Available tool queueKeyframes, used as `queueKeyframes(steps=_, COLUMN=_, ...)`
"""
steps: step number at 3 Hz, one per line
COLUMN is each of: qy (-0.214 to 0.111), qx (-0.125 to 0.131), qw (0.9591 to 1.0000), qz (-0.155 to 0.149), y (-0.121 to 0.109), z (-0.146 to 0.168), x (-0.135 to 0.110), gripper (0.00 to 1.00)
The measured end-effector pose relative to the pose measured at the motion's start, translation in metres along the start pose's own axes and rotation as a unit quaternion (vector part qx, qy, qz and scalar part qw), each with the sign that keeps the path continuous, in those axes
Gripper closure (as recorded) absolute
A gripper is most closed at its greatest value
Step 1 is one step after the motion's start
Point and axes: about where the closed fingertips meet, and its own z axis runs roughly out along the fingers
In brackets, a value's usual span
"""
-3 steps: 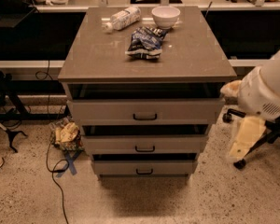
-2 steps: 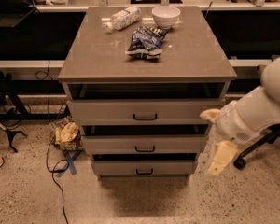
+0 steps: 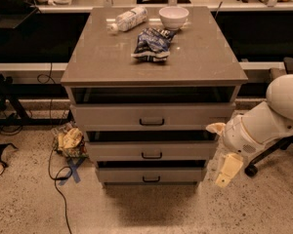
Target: Open bottom drawer
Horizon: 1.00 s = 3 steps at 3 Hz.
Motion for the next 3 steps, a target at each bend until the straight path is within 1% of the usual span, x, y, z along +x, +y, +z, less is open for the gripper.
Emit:
queueKeyframes(steps=1, qy=-0.003, qx=-0.005, qw=0.9999, qz=-0.008, y=-0.009, z=0.027, x=0.042, gripper=0.00)
queueKeyframes(steps=2, qy=-0.017, qx=-0.014, qw=0.9990, qz=-0.038, y=-0.032, z=0.070, x=0.102, gripper=0.00)
queueKeyframes(steps=3, qy=-0.038, qx=-0.033, qw=0.9965, qz=-0.066, y=-0.052, z=0.127, x=0.151, gripper=0.00)
